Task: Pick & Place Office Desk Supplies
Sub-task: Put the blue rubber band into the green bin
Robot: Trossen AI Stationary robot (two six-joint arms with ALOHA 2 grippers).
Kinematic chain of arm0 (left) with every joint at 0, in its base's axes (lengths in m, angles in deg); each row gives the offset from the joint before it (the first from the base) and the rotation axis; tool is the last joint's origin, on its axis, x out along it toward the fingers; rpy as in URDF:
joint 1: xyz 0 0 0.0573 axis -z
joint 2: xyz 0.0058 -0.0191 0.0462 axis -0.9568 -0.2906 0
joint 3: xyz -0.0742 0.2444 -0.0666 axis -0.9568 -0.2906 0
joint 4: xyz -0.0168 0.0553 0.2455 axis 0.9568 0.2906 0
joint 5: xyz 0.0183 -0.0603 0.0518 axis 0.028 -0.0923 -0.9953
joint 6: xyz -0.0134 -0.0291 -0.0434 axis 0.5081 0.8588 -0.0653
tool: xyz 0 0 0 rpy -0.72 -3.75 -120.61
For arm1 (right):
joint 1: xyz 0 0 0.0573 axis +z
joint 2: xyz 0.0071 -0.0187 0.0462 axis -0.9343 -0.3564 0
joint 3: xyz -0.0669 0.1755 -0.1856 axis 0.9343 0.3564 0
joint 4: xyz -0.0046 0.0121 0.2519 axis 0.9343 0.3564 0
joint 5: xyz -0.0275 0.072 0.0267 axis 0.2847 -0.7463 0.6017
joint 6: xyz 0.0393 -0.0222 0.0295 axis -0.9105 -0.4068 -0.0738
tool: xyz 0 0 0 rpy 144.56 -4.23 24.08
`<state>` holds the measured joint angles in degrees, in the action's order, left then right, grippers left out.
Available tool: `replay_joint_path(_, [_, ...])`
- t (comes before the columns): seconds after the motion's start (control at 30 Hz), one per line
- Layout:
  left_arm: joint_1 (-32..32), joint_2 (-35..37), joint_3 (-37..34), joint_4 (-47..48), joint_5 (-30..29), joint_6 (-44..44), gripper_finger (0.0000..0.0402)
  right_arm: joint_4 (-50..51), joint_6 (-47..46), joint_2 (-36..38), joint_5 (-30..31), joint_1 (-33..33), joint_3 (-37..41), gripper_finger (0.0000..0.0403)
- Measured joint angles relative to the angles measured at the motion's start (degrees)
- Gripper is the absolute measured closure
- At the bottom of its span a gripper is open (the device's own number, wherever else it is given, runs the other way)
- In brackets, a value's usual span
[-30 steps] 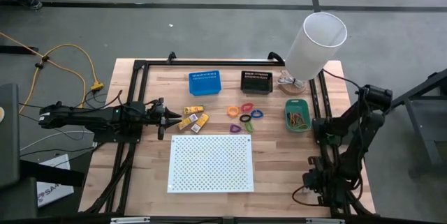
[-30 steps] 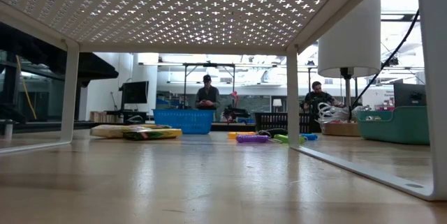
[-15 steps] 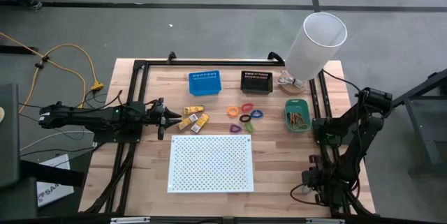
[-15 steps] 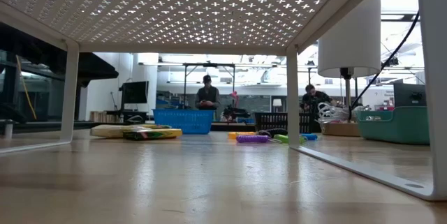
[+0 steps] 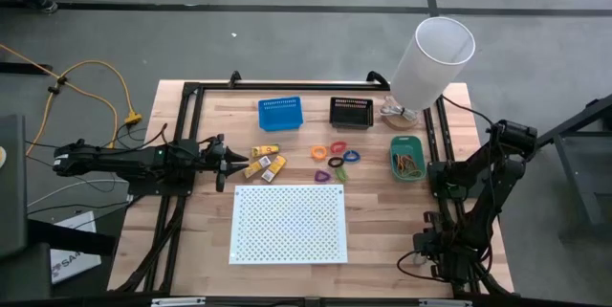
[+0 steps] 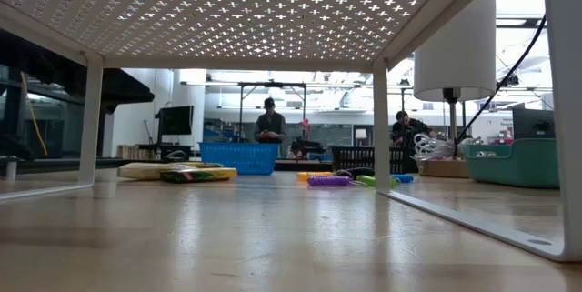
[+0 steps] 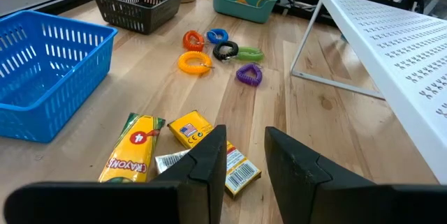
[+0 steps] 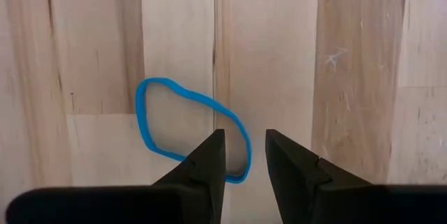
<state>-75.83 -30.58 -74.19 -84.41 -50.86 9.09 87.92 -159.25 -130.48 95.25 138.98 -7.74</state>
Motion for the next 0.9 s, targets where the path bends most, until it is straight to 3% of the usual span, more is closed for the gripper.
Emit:
replay_joint_path(0.73, [0.0, 0.0, 0.0, 0.0, 0.0, 0.01, 0.0307, 0.09, -1.16, -2.29, -2.92, -0.04, 0.0, 0.0313])
replay_joint_path(0.9, [0.0, 0.0, 0.0, 0.0, 0.0, 0.0, 0.0306, 0.06, -1.4, -2.29, -3.14, -0.02, 0.0, 0.0334])
